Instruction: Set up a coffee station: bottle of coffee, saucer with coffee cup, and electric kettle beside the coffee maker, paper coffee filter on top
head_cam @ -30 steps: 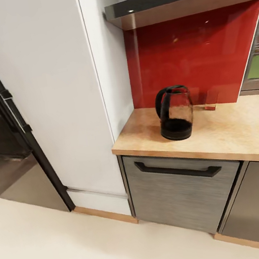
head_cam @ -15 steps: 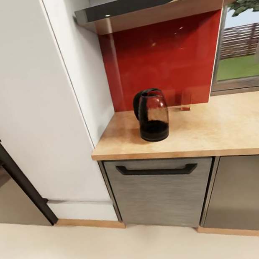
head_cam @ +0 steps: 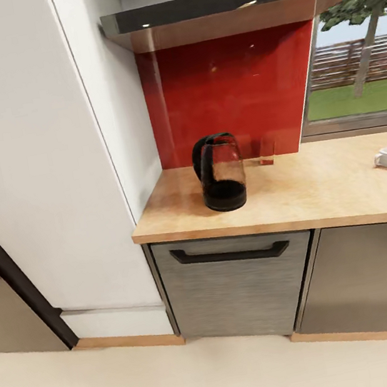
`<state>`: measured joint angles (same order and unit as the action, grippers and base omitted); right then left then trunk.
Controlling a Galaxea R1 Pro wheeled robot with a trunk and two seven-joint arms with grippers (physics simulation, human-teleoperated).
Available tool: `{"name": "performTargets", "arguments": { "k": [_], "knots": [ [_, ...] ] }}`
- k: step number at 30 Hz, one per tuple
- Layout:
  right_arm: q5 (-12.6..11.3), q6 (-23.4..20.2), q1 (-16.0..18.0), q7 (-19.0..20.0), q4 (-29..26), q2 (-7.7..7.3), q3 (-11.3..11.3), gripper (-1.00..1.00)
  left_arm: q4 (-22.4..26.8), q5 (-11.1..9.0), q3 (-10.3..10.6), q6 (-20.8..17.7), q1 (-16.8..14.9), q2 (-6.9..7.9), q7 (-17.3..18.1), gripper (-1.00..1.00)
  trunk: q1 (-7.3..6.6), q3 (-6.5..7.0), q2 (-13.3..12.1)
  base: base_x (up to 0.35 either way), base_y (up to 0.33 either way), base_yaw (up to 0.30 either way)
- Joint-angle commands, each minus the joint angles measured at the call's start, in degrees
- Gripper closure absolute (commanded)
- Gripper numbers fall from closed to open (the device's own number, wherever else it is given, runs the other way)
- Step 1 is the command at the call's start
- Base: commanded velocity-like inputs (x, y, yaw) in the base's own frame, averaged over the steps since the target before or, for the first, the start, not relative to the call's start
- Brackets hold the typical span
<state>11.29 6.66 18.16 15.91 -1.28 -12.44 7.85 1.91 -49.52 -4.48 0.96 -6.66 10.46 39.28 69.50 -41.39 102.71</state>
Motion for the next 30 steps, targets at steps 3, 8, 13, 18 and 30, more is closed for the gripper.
{"name": "performTargets", "arguments": {
  "k": [3,8,13,18,30],
  "knots": [
    [0.5,0.2,0.0,0.1,0.0,-0.03,0.5,-1.0,-0.1,0.4,-0.4,0.1,0.0,0.0,0.2,-1.0,-0.01,-0.05,0.0,0.0,0.305,-0.006],
    [0.5,0.2,0.0,0.1,0.0,-0.03,0.5,-1.0,-0.1,0.4,-0.4,0.1,0.0,0.0,0.2,-1.0,-0.01,-0.05,0.0,0.0,0.295,-0.003],
    [0.5,0.2,0.0,0.1,0.0,0.02,0.5,-1.0,-0.1,0.4,-0.4,0.1,0.0,0.0,0.2,-1.0,-0.01,-0.05,0.0,0.0,0.121,-0.125],
    [0.6,0.2,0.0,0.1,0.0,0.04,0.5,-1.0,-0.1,0.4,-0.4,0.1,0.0,0.0,0.2,-1.0,-0.01,-0.05,0.0,0.0,0.034,-0.24],
    [0.5,0.2,0.0,0.1,0.0,0.05,0.5,-1.0,-0.1,0.4,-0.4,0.1,0.0,0.0,0.2,-1.0,-0.01,-0.05,0.0,-0.03,0.044,-0.226]
  ]
}}
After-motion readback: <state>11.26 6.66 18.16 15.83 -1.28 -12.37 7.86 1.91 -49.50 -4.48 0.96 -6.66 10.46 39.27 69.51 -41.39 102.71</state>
